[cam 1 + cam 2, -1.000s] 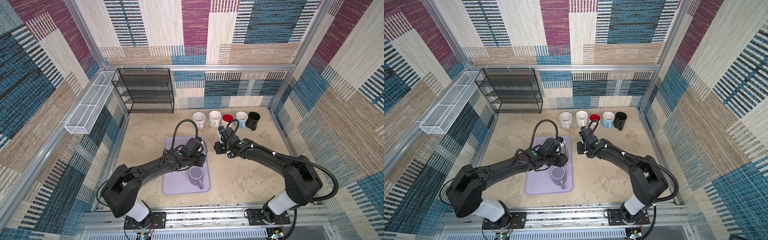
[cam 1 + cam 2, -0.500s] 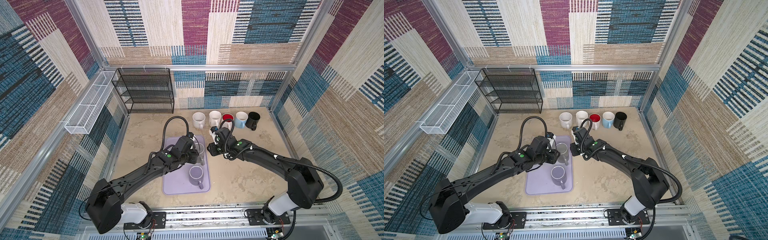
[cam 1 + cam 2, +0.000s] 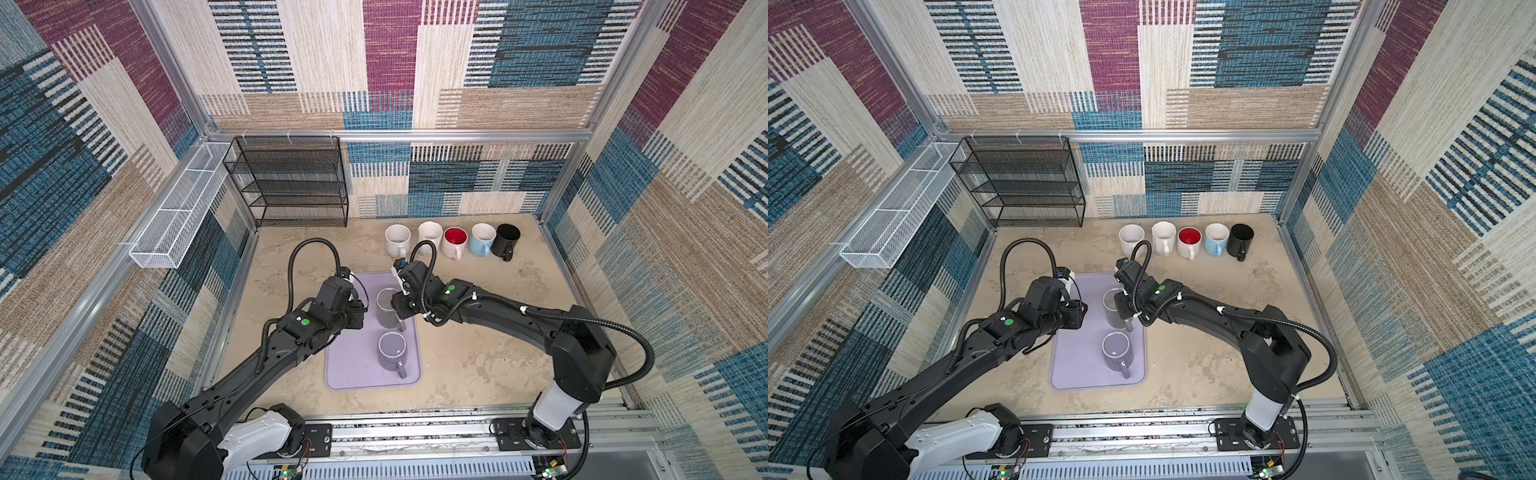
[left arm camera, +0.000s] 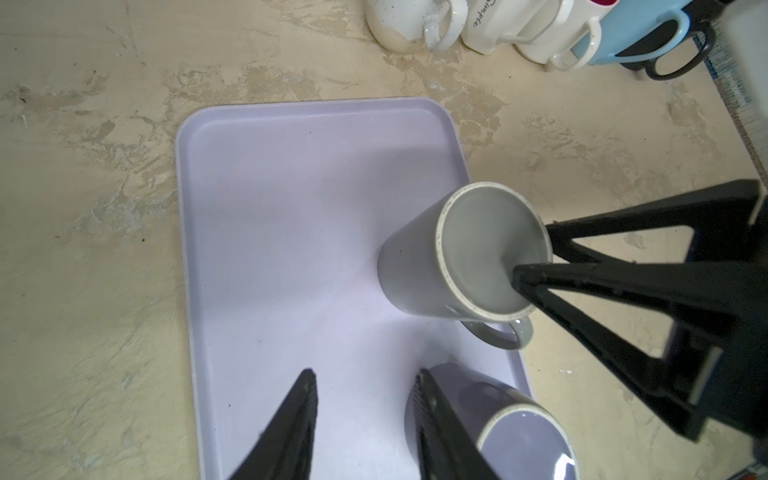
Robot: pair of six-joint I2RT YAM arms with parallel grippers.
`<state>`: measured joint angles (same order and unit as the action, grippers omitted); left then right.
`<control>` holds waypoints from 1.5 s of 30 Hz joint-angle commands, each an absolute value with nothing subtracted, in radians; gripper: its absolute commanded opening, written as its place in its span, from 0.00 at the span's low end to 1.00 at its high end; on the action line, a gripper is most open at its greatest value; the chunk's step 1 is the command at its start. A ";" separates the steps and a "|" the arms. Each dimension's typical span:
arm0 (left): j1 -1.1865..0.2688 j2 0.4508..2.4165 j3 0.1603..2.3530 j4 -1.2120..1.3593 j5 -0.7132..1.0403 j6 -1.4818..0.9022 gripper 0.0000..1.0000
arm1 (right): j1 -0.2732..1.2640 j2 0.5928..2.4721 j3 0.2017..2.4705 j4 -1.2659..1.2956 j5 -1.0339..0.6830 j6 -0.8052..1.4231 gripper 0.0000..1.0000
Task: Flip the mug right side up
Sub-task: 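Move the right gripper over the grey mug while the left gripper approaches, then lower the right gripper and close it on the grey mug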
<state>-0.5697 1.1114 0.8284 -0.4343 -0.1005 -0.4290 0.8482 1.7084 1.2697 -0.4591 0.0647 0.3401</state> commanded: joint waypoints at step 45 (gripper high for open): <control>-0.538 1.101 0.818 -0.453 -0.071 -0.397 0.40 | 0.888 1.782 1.335 -0.604 0.097 0.267 0.40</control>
